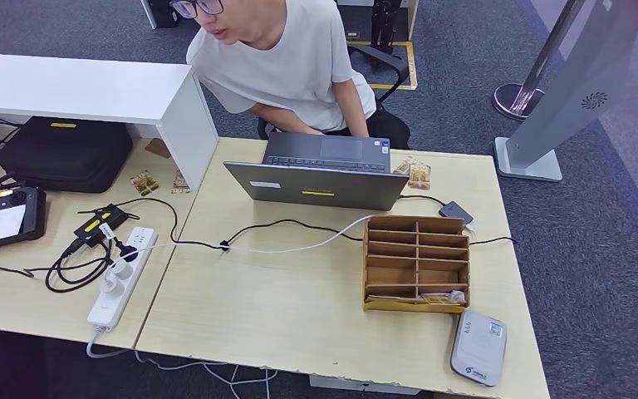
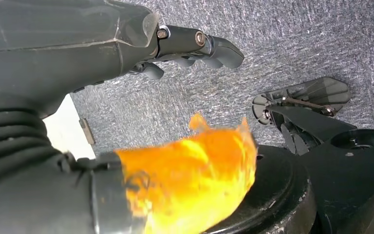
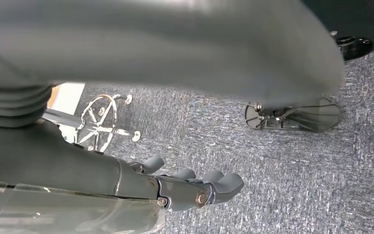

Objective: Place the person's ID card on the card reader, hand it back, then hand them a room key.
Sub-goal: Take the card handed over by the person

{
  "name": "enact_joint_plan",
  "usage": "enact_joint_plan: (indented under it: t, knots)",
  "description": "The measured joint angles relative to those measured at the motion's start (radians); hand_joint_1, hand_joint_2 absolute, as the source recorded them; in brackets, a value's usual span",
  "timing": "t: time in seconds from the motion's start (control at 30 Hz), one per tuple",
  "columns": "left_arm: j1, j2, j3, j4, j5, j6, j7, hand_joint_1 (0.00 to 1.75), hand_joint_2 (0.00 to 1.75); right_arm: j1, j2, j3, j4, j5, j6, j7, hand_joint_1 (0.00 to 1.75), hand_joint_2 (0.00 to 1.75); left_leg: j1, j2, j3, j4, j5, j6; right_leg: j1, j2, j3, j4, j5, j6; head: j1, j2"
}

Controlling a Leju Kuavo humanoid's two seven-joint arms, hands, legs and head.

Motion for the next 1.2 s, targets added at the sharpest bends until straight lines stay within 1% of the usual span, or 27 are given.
enact_joint_plan:
  t: [0.07, 0.2, 0.3, 0.57, 0.67, 0.83, 0.87, 0.9, 0.97, 1.0, 1.03, 1.2]
  knots:
    - [0.0, 0.0, 0.0, 0.0, 0.0, 0.0, 0.0, 1.75, 0.0, 0.0, 0.0, 0.0, 0.0, 0.0, 0.0, 0.0, 1.75, 0.0, 0.0, 0.0, 0.0, 0.0, 0.0, 0.0, 0.0, 0.0, 0.0, 0.0, 0.0, 0.0, 0.0, 0.0]
    - [0.0, 0.001, 0.0, 0.0, 0.0, 0.0, 0.0, 1.75, 0.0, 0.0, 0.0, 0.0, 0.0, 0.001, 0.0, 0.0, 1.75, 0.0, 0.0, 0.0, 0.0, 0.0, 0.0, 0.0, 0.0, 0.0, 0.0, 0.0, 0.0, 0.0, 0.0, 0.0]
    - [-0.003, 0.018, 0.002, 0.002, 0.006, -0.009, 0.0, 1.75, 0.0, -0.009, 0.0, 0.016, 0.01, 0.02, -0.005, 0.001, 1.75, 0.0, 0.001, 0.0, 0.0, 0.0, 0.0, 0.0, 0.0, 0.0, 0.0, 0.0, 0.0, 0.0, 0.0, 0.0]
    - [-0.034, 0.078, 0.037, 0.062, 0.049, -0.071, -0.001, 1.75, 0.0, -0.061, 0.024, 0.136, 0.087, 0.161, -0.064, 0.025, 1.75, 0.0, 0.002, 0.0, 0.0, 0.0, 0.001, -0.001, 0.001, 0.0, 0.0, 0.001, 0.0, 0.0, 0.0, 0.0]
    - [-0.047, 0.091, 0.05, 0.091, 0.064, -0.089, -0.004, 1.75, 0.0, -0.079, 0.039, 0.179, 0.117, 0.211, -0.091, 0.038, 1.75, 0.0, 0.003, 0.0, 0.0, 0.0, 0.001, -0.002, 0.002, 0.0, 0.0, 0.001, 0.0, 0.0, 0.0, 0.0]
    - [-0.059, 0.104, 0.067, 0.121, 0.086, -0.095, -0.008, 1.75, 0.0, -0.094, 0.058, 0.217, 0.147, 0.255, -0.12, 0.049, 1.75, 0.0, 0.004, 0.0, 0.0, 0.0, 0.001, -0.002, 0.003, 0.0, 0.0, 0.001, 0.0, -0.001, 0.0, 0.0]
    - [-0.063, 0.106, 0.073, 0.129, 0.093, -0.094, -0.012, 1.41, 0.0, -0.099, 0.061, 0.228, 0.156, 0.269, -0.131, 0.053, 1.75, 0.0, 0.004, 0.0, 0.0, 0.0, 0.001, -0.002, 0.003, 0.0, 0.0, 0.001, 0.0, -0.001, 0.0, 0.0]
    - [-0.067, 0.109, 0.079, 0.137, 0.101, -0.089, -0.016, 0.97, 0.0, -0.103, 0.065, 0.239, 0.164, 0.284, -0.144, 0.057, 1.38, 0.0, 0.004, 0.0, 0.0, 0.0, 0.001, -0.002, 0.003, 0.0, 0.0, 0.001, 0.0, -0.001, 0.0, 0.0]
    - [-0.073, 0.114, 0.089, 0.151, 0.114, -0.074, -0.02, 0.1, 0.0, -0.11, 0.071, 0.255, 0.178, 0.308, -0.163, 0.067, 0.51, 0.0, 0.004, 0.0, 0.0, 0.0, 0.001, -0.002, 0.003, 0.0, 0.0, 0.001, 0.0, -0.001, 0.0, 0.0]
    - [-0.076, 0.115, 0.093, 0.157, 0.117, -0.067, -0.017, 0.0, 0.0, -0.113, 0.075, 0.261, 0.184, 0.315, -0.168, 0.073, 0.07, 0.0, 0.004, 0.0, 0.0, 0.0, 0.001, -0.002, 0.003, 0.0, 0.0, 0.001, 0.0, -0.001, 0.0, 0.0]
    - [-0.078, 0.116, 0.095, 0.162, 0.118, -0.062, -0.01, 0.0, 0.0, -0.116, 0.077, 0.267, 0.189, 0.319, -0.168, 0.08, 0.0, 0.0, 0.004, 0.0, 0.0, 0.0, 0.001, -0.002, 0.003, 0.0, 0.0, 0.001, 0.0, -0.001, 0.0, 0.0]
    - [-0.085, 0.118, 0.1, 0.177, 0.118, -0.077, 0.046, 0.0, 0.0, -0.123, 0.082, 0.279, 0.206, 0.327, -0.155, 0.108, 0.0, 0.0, 0.004, 0.0, 0.0, 0.0, 0.002, -0.003, 0.004, 0.0, 0.0, 0.001, 0.0, -0.001, 0.0, 0.0]
